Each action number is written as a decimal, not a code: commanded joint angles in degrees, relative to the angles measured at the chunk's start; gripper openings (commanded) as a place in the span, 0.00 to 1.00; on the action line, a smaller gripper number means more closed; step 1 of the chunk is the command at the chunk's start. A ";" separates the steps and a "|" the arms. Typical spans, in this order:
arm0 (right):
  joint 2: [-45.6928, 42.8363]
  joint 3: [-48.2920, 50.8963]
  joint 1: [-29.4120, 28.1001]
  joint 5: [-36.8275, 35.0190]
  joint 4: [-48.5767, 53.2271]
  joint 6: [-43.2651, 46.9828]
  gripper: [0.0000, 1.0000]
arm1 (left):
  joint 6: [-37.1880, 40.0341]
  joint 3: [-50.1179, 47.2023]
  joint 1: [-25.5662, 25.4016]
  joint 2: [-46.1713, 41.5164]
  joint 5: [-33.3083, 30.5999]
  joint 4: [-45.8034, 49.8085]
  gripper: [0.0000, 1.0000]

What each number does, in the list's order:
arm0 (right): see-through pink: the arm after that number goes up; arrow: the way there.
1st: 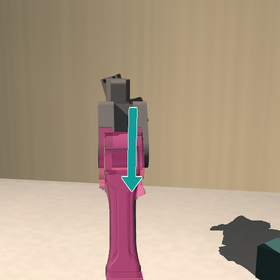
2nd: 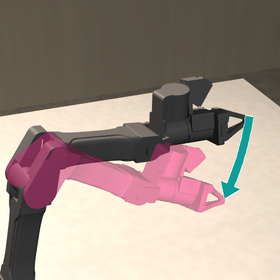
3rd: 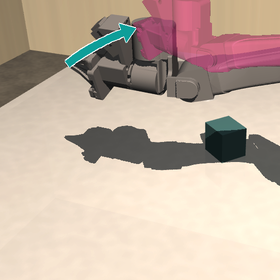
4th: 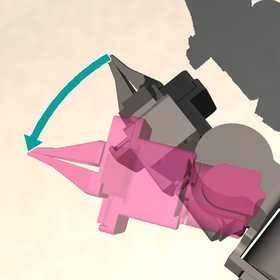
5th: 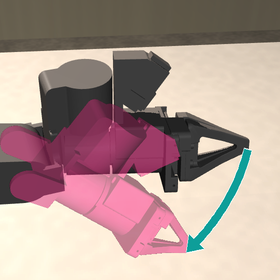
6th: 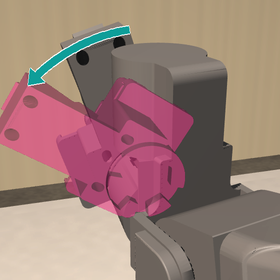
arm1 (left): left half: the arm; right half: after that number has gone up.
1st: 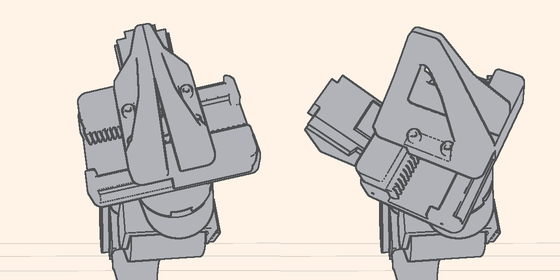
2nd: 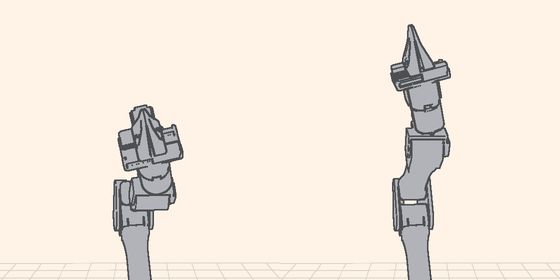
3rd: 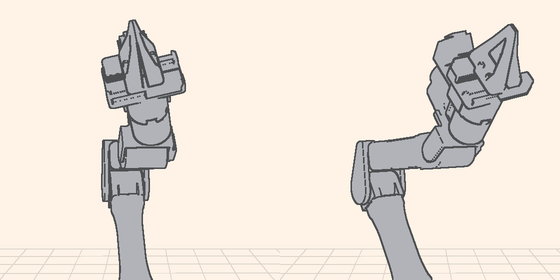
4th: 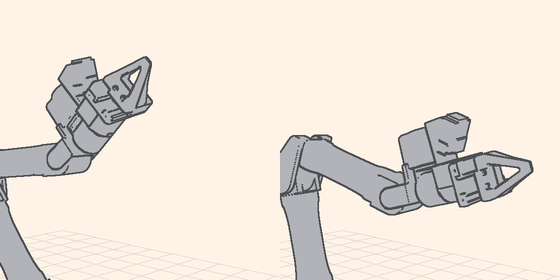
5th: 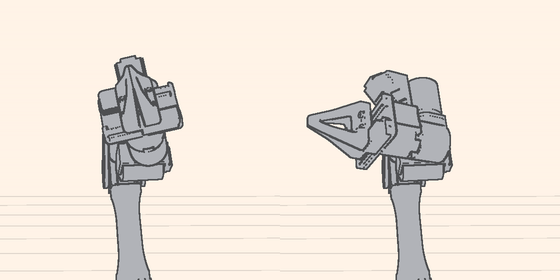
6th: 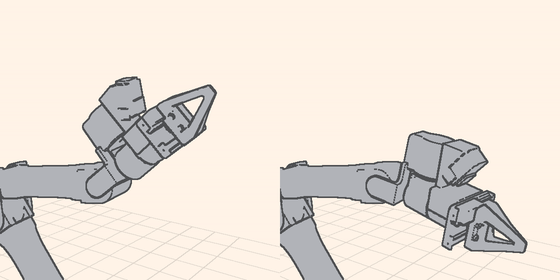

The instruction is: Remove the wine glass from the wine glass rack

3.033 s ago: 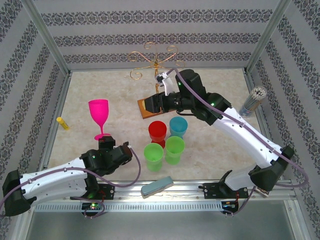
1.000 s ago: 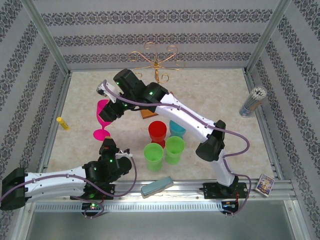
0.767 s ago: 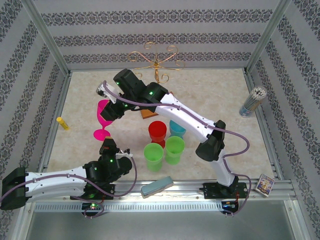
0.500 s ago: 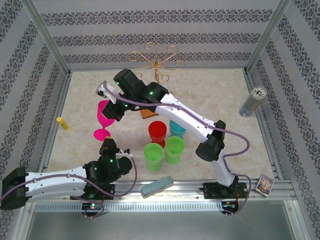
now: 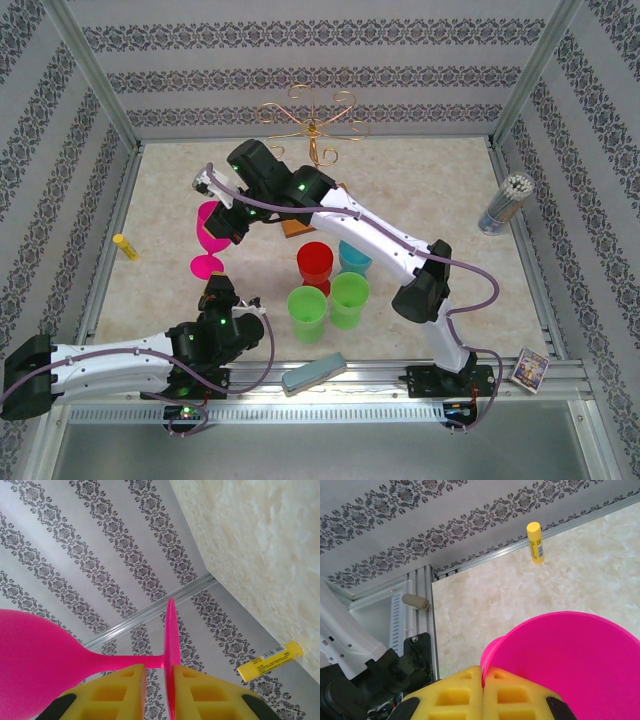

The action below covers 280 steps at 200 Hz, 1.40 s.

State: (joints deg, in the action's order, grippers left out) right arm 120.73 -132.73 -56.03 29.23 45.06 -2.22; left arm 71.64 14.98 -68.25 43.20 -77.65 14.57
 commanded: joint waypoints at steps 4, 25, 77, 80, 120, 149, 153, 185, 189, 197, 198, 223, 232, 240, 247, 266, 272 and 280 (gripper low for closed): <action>-2.92 2.48 -0.65 -2.84 -2.09 -0.19 0.00 | 0.34 -0.13 -0.75 0.11 -1.26 -1.12 0.27; -3.74 3.79 -0.66 -5.19 -2.84 -0.50 0.00 | 0.26 -0.13 -0.75 -0.03 -1.32 -1.12 0.30; -6.08 7.33 -0.59 -11.09 -4.91 -1.79 0.00 | 0.15 -0.04 -0.75 -0.31 -1.45 -0.68 0.33; -6.16 7.51 -0.64 -11.45 -4.96 -1.86 0.00 | 0.10 -0.04 -0.75 -0.27 -1.48 -0.68 0.33; -7.31 9.58 -0.52 -15.52 -5.23 -2.91 0.00 | 0.13 0.05 -0.75 -0.39 -2.00 -0.68 0.36; -9.12 12.79 -0.57 -18.94 -5.93 -4.39 0.00 | -0.09 0.40 -0.75 -1.56 -2.56 -0.72 0.38; -9.44 13.39 -0.56 -19.37 -6.14 -4.66 0.00 | -0.18 0.47 -0.75 -1.76 -2.68 -0.97 0.39; -12.36 18.59 -0.37 -21.36 -8.06 -6.93 0.00 | -0.26 1.14 -0.75 -3.70 -3.95 -2.57 0.40; -12.64 19.22 -0.38 -21.41 -8.31 -7.20 0.00 | -0.25 1.23 -0.74 -3.98 -4.08 -2.96 0.41; -13.34 20.50 -0.40 -21.73 -8.84 -7.82 0.00 | -0.20 1.51 -0.75 -4.54 -4.47 -3.66 0.42; -13.42 20.67 -0.40 -21.79 -8.89 -7.90 0.00 | -0.23 1.57 -0.75 -4.62 -4.50 -3.75 0.42; -15.35 24.49 -0.32 -22.29 -10.29 -9.24 0.00 | -1.07 3.06 -0.67 -6.18 -5.27 -5.13 0.45; -15.94 25.52 -0.23 -22.29 -10.66 -9.49 0.00 | -1.55 3.59 -0.68 -6.57 -5.28 -5.24 0.46; -16.40 26.30 -0.08 -22.33 -10.93 -9.85 0.00 | -2.21 4.23 -0.66 -6.71 -5.29 -5.40 0.48; -16.69 27.02 0.11 -22.21 -11.04 -10.20 0.00 | -2.73 4.86 -0.64 -6.64 -5.32 -5.68 0.48; -17.74 29.09 0.15 -22.45 -11.77 -10.78 0.00 | -5.36 7.06 -0.65 -6.76 -5.27 -4.94 0.49; -18.07 29.61 0.21 -22.55 -12.00 -10.95 0.00 | -6.78 7.90 -0.66 -6.90 -5.10 -3.83 0.49; -18.39 30.18 0.24 -22.63 -12.25 -11.18 0.00 | -8.98 9.04 -0.66 -7.15 -4.93 -1.39 0.49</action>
State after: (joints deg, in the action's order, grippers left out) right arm 105.27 -104.40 -56.01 8.08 35.51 -11.68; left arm 69.06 20.32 -68.25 36.99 -81.32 11.11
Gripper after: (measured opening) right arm 0.054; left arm 0.489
